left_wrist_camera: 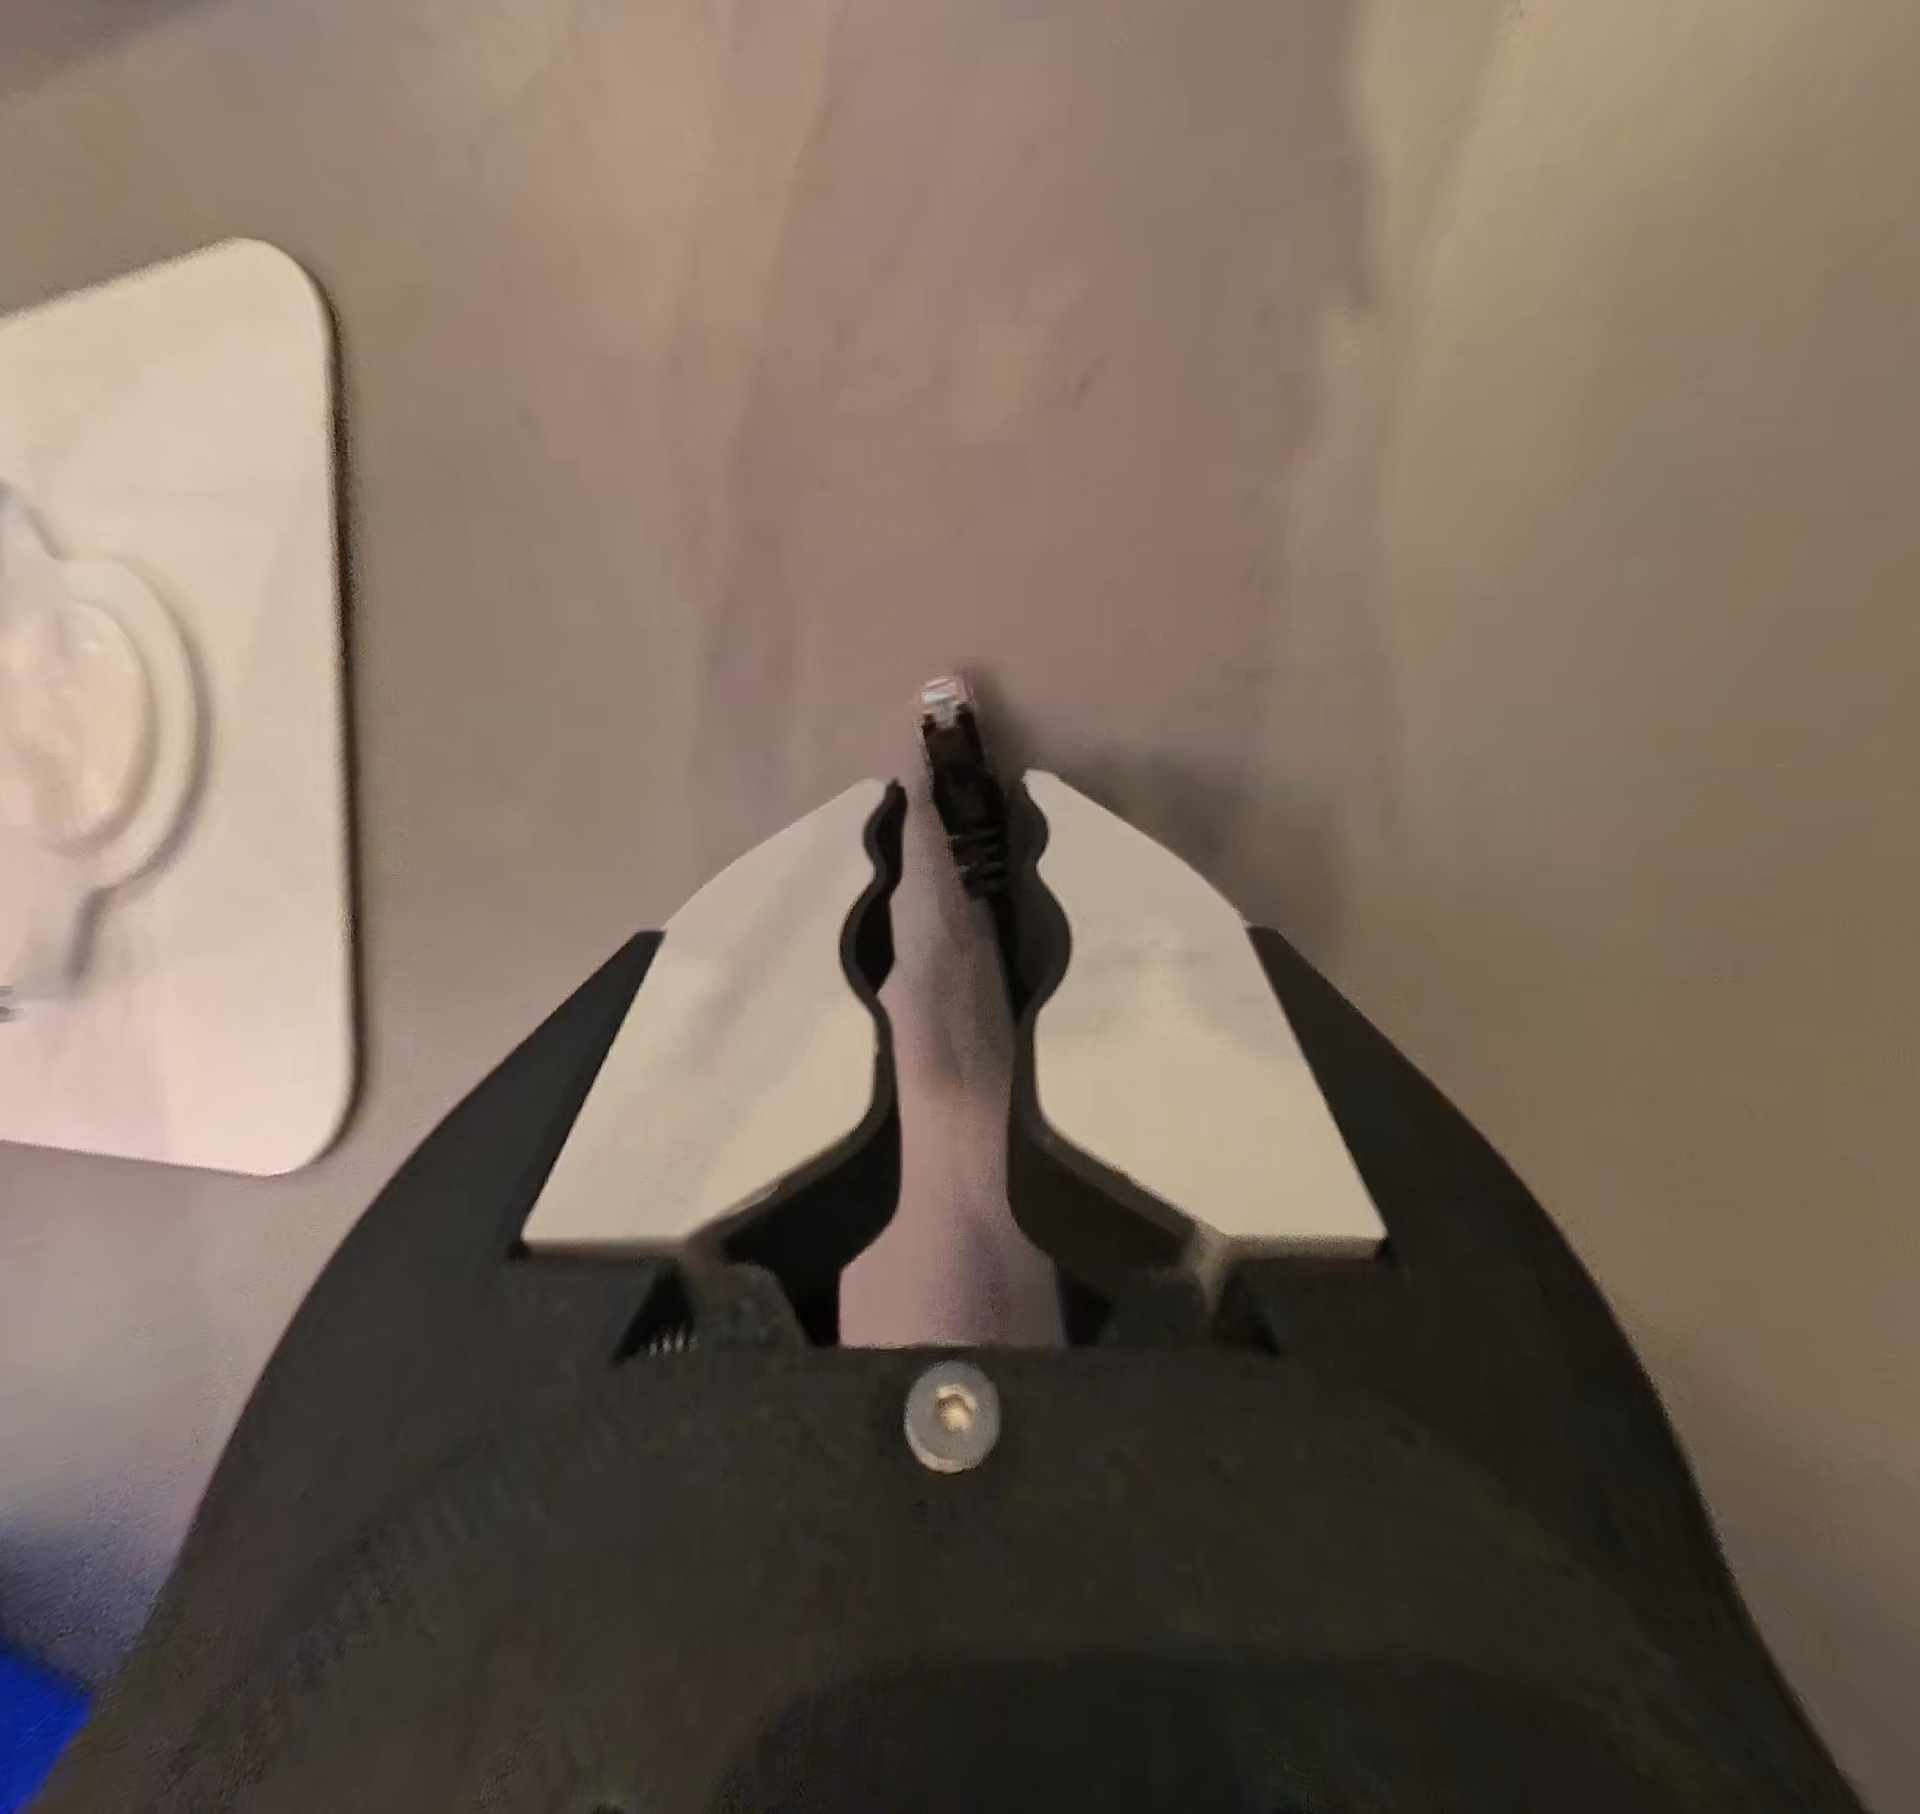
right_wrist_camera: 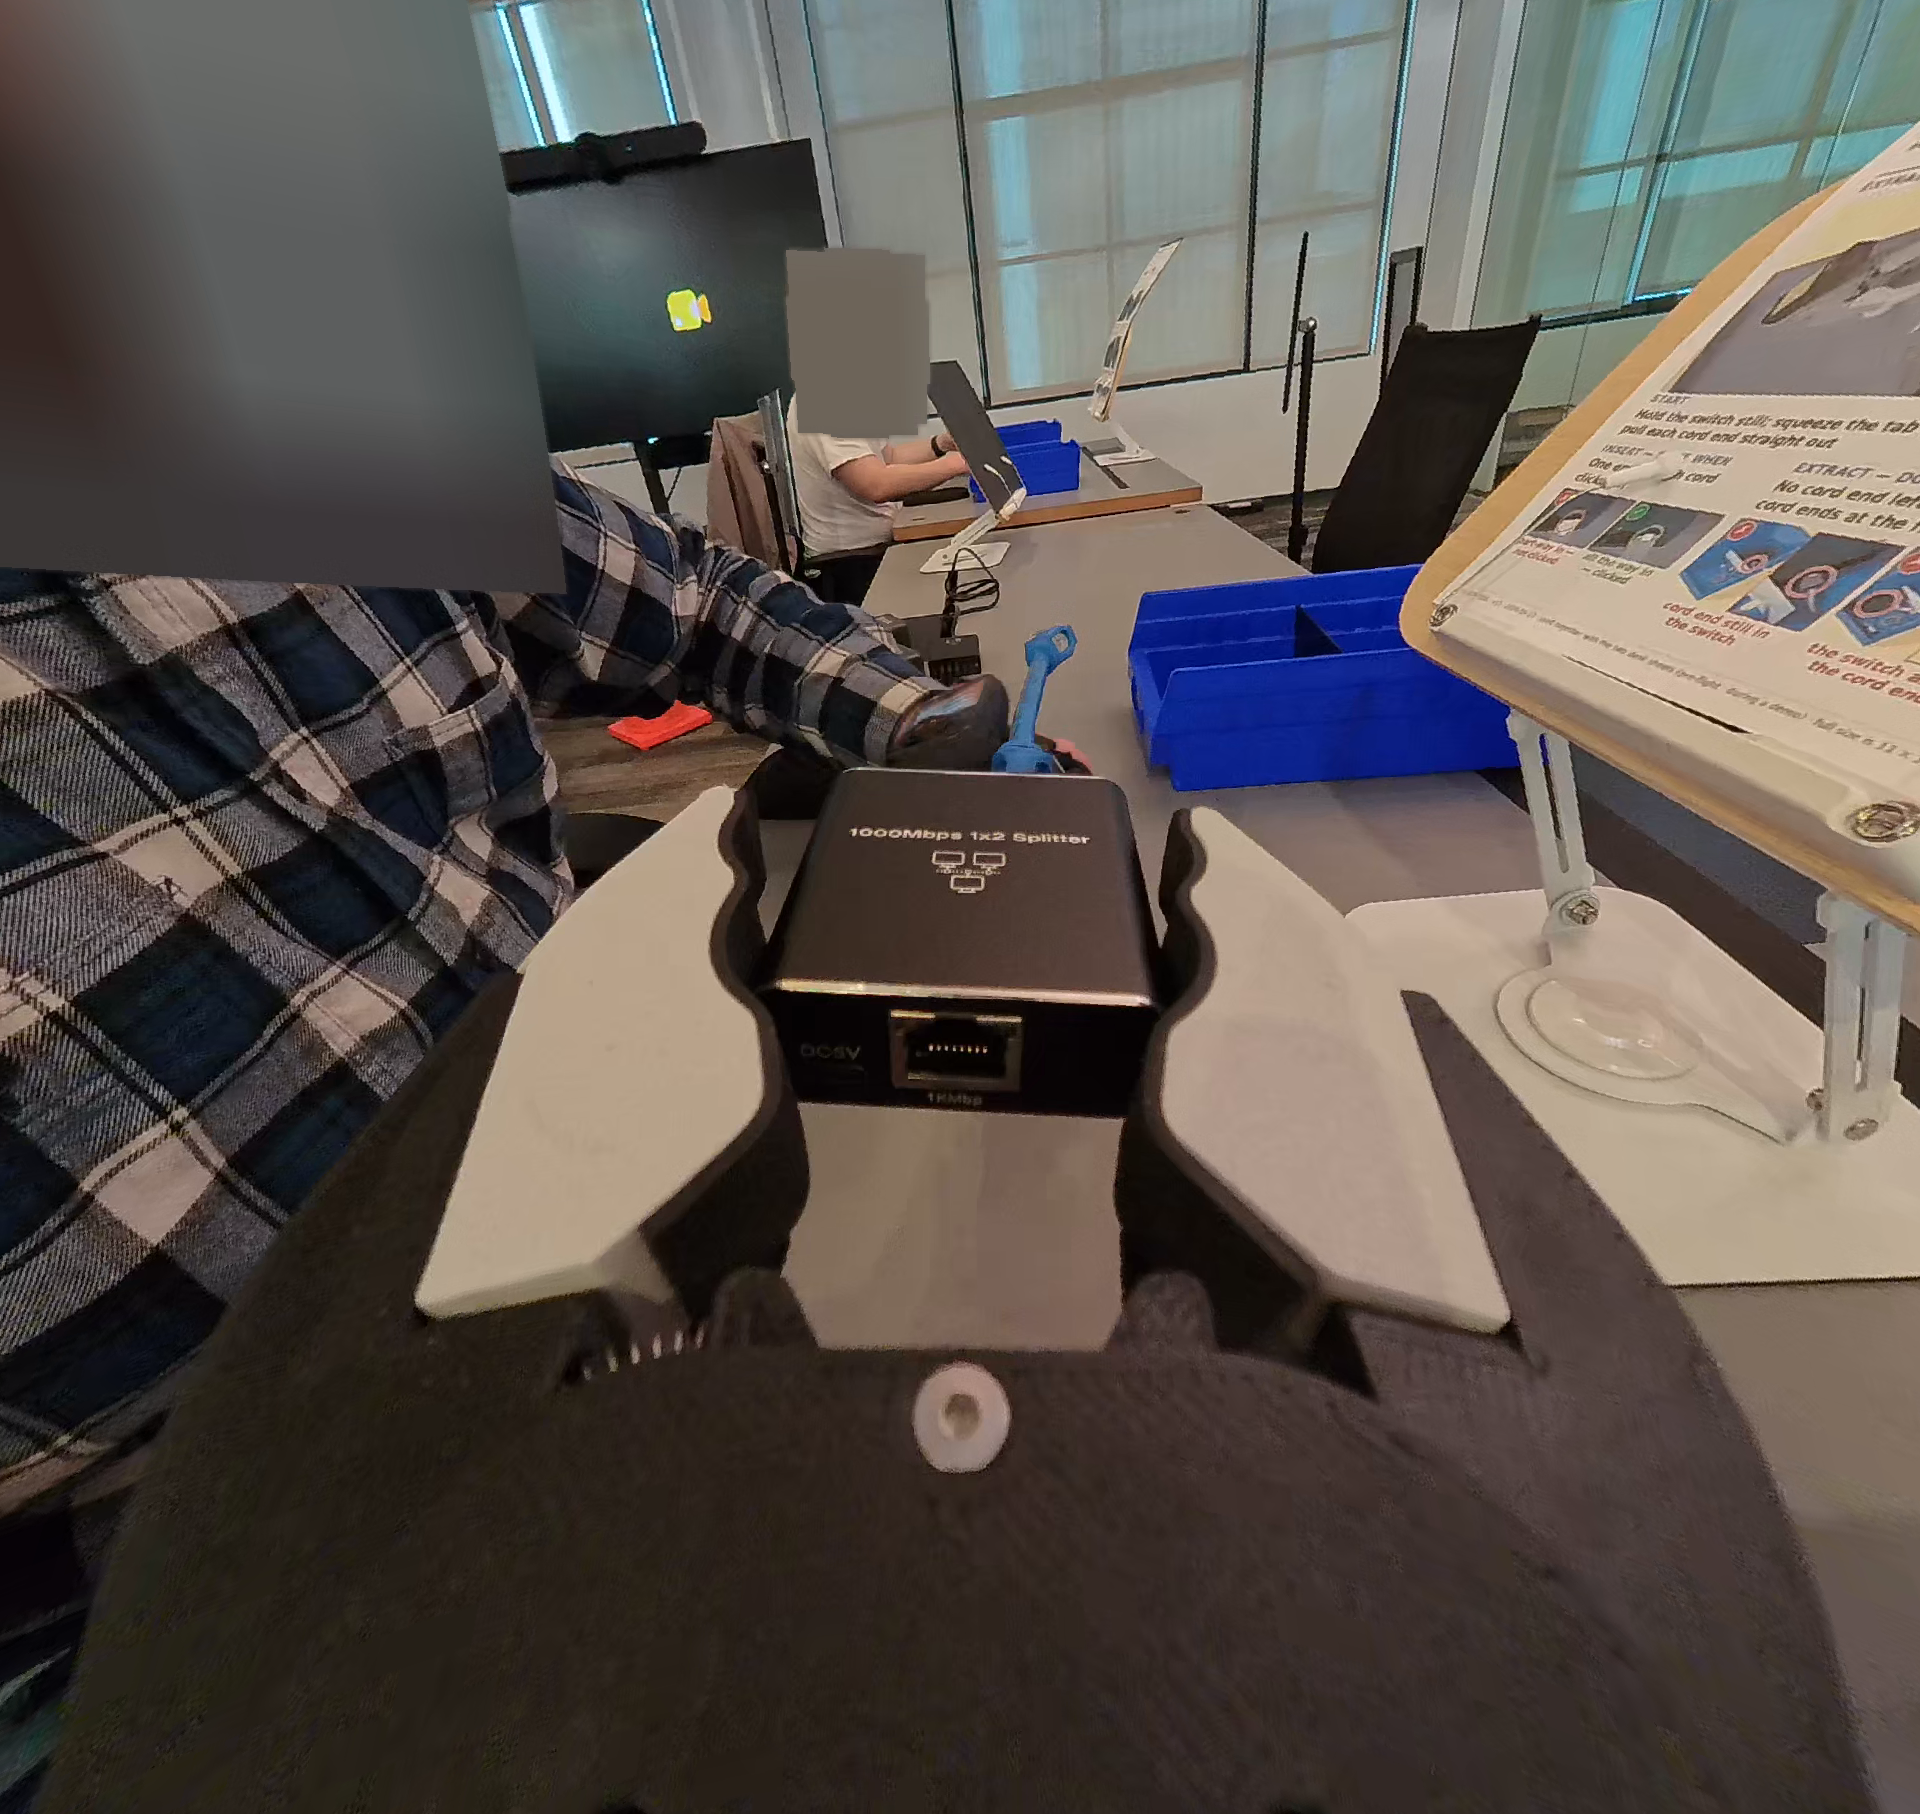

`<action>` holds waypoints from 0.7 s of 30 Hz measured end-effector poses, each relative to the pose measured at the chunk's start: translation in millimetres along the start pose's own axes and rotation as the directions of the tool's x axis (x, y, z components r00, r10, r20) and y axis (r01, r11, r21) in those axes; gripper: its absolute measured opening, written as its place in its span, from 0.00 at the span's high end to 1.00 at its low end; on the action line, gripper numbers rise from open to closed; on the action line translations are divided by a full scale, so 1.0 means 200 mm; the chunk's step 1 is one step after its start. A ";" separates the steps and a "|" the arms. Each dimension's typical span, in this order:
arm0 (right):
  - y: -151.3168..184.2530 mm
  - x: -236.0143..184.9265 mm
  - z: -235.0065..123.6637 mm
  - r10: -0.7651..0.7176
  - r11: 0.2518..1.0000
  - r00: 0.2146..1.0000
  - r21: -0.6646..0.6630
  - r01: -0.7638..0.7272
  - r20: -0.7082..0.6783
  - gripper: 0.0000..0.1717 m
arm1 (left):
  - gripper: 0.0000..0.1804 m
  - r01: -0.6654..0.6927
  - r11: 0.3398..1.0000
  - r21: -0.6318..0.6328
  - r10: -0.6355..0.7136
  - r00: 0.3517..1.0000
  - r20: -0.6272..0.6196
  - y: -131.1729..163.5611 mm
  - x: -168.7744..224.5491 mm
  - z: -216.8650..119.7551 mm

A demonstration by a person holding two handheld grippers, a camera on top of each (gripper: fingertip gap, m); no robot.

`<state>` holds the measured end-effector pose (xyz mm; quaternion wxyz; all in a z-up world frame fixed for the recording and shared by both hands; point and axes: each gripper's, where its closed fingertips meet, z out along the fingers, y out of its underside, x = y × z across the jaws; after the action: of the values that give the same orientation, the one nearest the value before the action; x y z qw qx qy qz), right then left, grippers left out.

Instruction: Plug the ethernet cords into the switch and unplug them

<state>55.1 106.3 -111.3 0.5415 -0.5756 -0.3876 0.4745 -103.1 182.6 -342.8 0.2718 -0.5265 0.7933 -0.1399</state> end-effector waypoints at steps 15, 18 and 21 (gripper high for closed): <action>0.01 0.01 0.00 -0.014 1.000 1.000 -0.025 0.014 -0.018 0.56 | 0.94 0.156 0.988 -0.012 -0.157 0.979 -0.131 -0.04 0.06 -0.08; 0.05 0.03 -0.01 -0.018 0.998 0.999 -0.053 0.016 -0.044 0.56 | 0.94 0.167 0.985 0.036 -0.161 0.977 -0.142 -0.13 0.09 -0.21; 0.09 0.06 -0.02 -0.015 0.996 0.998 -0.083 0.009 -0.068 0.56 | 0.94 0.165 0.983 0.078 -0.151 0.976 -0.158 -0.25 0.14 -0.34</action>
<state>61.3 115.1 -130.6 0.5329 -0.6112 -0.3917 0.4348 -112.6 132.6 -269.9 0.2223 -0.5628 0.7602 -0.2365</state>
